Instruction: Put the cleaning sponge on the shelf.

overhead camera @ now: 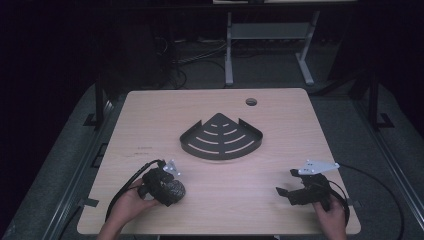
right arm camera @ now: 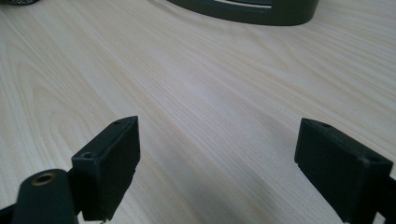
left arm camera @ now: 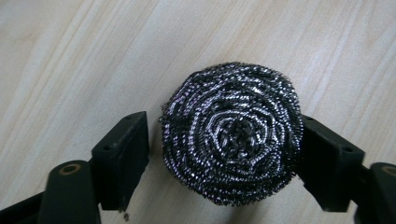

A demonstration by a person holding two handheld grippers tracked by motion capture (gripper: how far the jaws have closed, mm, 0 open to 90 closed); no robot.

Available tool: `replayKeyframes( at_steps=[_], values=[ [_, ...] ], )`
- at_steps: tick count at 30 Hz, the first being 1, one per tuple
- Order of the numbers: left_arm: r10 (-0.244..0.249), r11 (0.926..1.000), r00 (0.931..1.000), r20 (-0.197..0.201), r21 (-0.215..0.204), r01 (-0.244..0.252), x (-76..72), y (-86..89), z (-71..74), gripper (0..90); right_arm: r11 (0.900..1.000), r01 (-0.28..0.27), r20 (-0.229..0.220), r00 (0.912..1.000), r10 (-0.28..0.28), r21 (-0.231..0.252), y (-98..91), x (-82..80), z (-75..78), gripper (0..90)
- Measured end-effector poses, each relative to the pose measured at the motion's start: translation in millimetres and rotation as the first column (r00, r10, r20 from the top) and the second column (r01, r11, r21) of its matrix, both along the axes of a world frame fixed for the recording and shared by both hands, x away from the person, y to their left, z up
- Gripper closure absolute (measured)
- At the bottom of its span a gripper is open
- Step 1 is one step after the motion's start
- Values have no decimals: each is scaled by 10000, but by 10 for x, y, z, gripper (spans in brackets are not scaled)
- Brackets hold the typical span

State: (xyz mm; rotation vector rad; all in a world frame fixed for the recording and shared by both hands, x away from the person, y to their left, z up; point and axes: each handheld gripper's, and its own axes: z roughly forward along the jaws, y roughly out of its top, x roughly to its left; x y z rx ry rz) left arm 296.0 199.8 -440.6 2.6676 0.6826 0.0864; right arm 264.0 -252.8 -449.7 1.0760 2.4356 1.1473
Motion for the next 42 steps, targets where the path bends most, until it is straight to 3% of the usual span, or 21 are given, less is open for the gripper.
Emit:
replayKeyframes(
  at_steps=[8, 20, 42],
  values=[
    [-162, 9998, 9998, 68, 149, 161, -15, -31, 7, 327, 10000, -56, 157, 9999, 56, 19, 21, -8, 24, 138],
    [-80, 9999, 9998, 175, 82, 78, -3, -35, 79, 332, 10000, -86, 95, 9999, 87, -42, 30, -3, 15, 138],
    [-465, 9989, 9986, 232, -33, 466, 142, -217, 282, 331, 10000, -73, 75, 9999, 72, 56, 17, 2, 10, 138]
  ],
)
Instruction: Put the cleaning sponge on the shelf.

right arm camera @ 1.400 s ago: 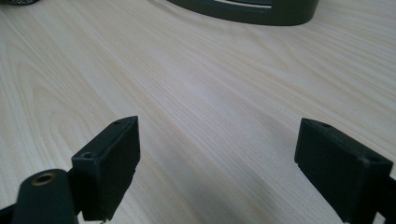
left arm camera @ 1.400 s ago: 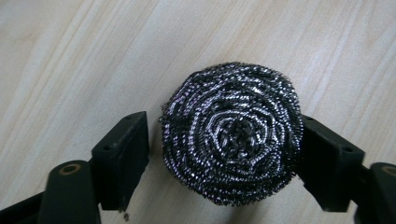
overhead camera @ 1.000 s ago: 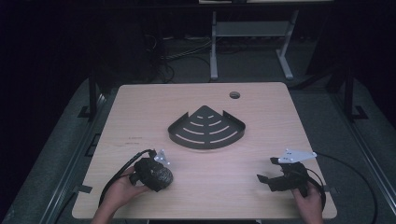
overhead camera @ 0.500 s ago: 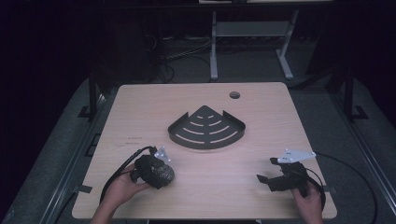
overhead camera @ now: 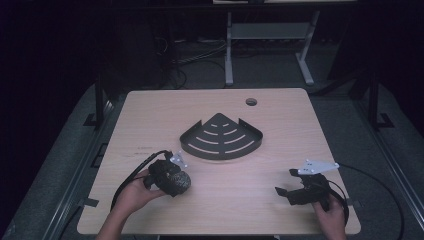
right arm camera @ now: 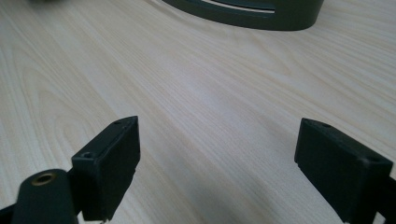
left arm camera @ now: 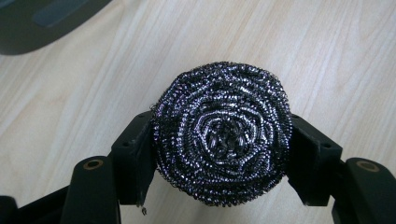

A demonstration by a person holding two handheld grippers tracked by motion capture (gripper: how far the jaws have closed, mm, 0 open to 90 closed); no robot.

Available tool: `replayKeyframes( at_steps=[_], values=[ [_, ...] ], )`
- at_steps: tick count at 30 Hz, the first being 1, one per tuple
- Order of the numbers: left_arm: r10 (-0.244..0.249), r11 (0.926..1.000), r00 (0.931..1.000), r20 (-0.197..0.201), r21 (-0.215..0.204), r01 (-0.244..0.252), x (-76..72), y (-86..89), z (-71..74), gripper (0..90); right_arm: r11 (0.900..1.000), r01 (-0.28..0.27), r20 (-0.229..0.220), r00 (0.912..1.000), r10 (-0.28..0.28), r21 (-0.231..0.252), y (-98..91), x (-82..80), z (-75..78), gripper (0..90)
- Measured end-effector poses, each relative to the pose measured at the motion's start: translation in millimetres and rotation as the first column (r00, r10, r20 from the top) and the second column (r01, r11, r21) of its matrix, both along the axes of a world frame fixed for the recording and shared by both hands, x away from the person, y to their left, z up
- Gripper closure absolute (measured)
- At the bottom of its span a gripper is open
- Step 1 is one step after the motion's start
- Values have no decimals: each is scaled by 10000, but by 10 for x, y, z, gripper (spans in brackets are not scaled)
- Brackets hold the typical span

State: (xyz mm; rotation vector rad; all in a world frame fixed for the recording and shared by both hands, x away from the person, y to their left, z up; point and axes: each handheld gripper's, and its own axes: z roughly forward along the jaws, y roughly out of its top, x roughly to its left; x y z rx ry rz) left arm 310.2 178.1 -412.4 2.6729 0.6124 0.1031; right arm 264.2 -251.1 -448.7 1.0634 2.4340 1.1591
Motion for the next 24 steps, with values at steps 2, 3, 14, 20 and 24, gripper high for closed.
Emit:
replayKeyframes(
  at_steps=[2, 3, 14, 20, 24],
  values=[
    [-98, 9999, 10000, -18, -37, 98, 19, -25, 17, 331, 10000, 11, -18, 10000, -11, -29, -4, 3, -3, 139],
    [-134, 9999, 9999, -47, -1, 134, 25, -33, 25, 331, 10000, -12, -2, 10000, 12, -44, -10, 5, -3, 138],
    [-404, 9992, 9992, -17, 57, 404, 127, -203, 98, 331, 10000, 26, -67, 10000, -26, -7, -22, 0, -6, 139],
    [-445, 9990, 9990, -41, 45, 445, 193, -264, 148, 331, 10000, 3, -84, 10000, -4, -44, -16, -1, -6, 138],
    [-467, 9989, 9989, -66, 38, 467, 251, -287, 182, 331, 10000, -40, -49, 10000, 40, -37, -7, 4, -8, 138]
  ],
)
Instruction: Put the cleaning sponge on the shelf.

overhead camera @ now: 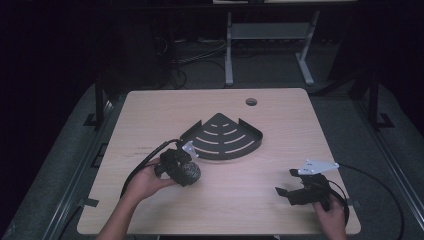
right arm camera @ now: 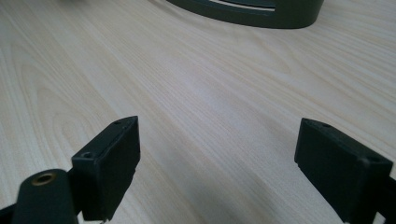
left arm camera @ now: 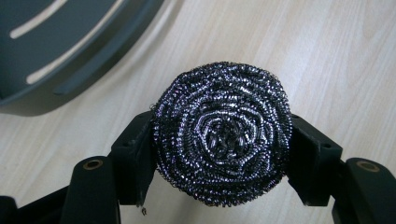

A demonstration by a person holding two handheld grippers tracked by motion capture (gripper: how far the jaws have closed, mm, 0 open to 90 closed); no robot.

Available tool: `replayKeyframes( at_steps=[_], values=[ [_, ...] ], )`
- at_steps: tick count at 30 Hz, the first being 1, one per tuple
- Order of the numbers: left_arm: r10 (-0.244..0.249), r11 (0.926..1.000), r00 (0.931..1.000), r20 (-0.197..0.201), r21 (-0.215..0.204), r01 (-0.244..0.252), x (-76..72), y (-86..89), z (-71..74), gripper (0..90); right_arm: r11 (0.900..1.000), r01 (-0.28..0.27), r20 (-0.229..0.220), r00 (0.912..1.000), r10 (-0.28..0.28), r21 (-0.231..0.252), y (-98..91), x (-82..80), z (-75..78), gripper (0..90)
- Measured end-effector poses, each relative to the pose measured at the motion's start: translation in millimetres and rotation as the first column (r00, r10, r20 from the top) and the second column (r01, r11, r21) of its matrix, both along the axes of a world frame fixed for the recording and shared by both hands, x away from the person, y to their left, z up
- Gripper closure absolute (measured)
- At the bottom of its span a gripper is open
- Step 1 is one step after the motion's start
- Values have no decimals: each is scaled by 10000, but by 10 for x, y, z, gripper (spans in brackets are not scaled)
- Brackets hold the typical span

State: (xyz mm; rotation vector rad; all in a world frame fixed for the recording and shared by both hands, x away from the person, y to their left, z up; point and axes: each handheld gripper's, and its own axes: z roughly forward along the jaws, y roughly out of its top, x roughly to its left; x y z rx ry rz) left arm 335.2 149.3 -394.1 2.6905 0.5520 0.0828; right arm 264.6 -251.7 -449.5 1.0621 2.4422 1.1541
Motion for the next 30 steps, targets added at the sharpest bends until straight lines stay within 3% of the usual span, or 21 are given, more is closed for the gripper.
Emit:
replayKeyframes(
  at_steps=[7, 30],
  values=[
    [59, 9998, 10000, 20, -211, -58, 98, -34, 61, 331, 10000, -29, -13, 10000, 28, -42, 7, 4, 1, 138],
    [181, 9998, 9997, -154, -22, -181, 498, -232, 199, 330, 10000, -65, -4, 10000, 65, -75, 5, 16, -3, 138]
  ],
)
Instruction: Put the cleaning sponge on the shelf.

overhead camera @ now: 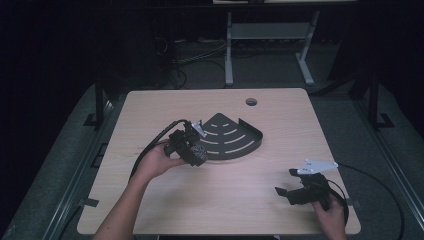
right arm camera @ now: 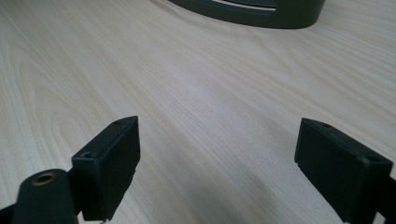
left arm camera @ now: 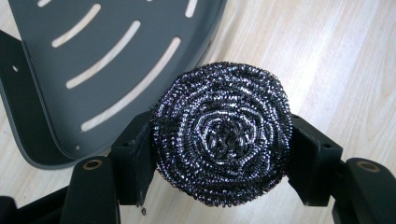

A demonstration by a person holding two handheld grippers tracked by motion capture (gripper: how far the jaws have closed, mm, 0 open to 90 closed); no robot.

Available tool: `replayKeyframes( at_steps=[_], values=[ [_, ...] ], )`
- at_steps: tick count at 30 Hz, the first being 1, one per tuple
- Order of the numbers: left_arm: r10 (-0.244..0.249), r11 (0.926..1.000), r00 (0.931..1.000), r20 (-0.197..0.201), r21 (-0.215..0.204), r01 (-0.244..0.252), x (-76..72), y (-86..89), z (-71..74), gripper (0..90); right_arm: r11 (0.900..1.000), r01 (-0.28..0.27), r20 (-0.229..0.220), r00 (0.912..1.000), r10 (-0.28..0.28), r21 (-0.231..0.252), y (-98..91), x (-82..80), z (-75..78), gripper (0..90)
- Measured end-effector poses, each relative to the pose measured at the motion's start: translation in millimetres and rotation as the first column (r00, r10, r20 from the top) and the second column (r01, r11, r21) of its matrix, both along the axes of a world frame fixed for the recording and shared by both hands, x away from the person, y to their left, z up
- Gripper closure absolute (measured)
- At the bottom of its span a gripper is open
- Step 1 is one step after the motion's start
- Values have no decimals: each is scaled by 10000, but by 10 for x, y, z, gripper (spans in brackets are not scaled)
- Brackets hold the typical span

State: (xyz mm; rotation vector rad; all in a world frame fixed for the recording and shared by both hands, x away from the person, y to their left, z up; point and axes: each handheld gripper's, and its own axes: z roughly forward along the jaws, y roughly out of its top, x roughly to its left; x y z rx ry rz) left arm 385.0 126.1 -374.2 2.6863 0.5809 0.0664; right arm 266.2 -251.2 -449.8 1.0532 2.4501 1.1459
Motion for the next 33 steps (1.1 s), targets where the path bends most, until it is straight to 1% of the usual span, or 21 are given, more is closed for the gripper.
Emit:
replayKeyframes(
  at_steps=[2, 3, 7, 8, 9, 17, 18, 19, 22, 27, 28, 31, 33],
  values=[
    [-60, 10000, 10000, 57, 14, 59, 24, -24, 12, 330, 10000, -3, 10, 10000, 3, -26, -1, 3, -1, 138],
    [-48, 10000, 10000, 14, -9, 48, 43, -41, 21, 330, 10000, -9, 6, 10000, 9, -29, -1, 3, -1, 138],
    [-108, 9999, 9999, 47, -4, 108, 105, -95, 58, 330, 10000, -16, 23, 10000, 16, -16, -4, 3, -1, 138],
    [-75, 9999, 9999, 97, -99, 76, 113, -104, 59, 330, 10000, -14, 32, 10000, 14, -28, -6, 4, -1, 138],
    [-78, 9999, 10000, 10, -136, 78, 134, -112, 66, 330, 10000, -15, 38, 10000, 15, -38, -7, 5, -1, 138],
    [-220, 9997, 9997, 93, -120, 221, 233, -221, 76, 330, 10000, -66, -4, 10000, 66, -56, 7, 9, -6, 138],
    [-202, 9996, 9998, 54, -215, 203, 241, -234, 72, 330, 10000, -76, -5, 10000, 76, -58, 7, 9, -6, 138],
    [-208, 9996, 9998, 33, -214, 208, 249, -241, 73, 330, 9999, -80, -6, 10000, 80, -66, 8, 9, -6, 138],
    [-203, 9997, 9998, 60, -111, 204, 283, -267, 78, 330, 9999, -71, -1, 10000, 71, -70, 6, 9, -6, 138],
    [-140, 9996, 9998, 124, -260, 144, 374, -323, 107, 329, 10000, -51, -4, 10000, 51, -32, 13, 7, -4, 138],
    [-159, 9995, 9999, 64, -278, 161, 393, -329, 114, 329, 9999, -98, 6, 10000, 98, -72, 13, 9, -6, 138],
    [-168, 9997, 9998, 56, -152, 169, 447, -364, 125, 329, 9999, -95, 5, 10000, 95, -66, 18, 6, -3, 138],
    [-117, 9998, 9999, 97, -183, 118, 487, -378, 129, 329, 9999, -84, 6, 10000, 84, -58, 17, 4, -1, 138]
  ],
)
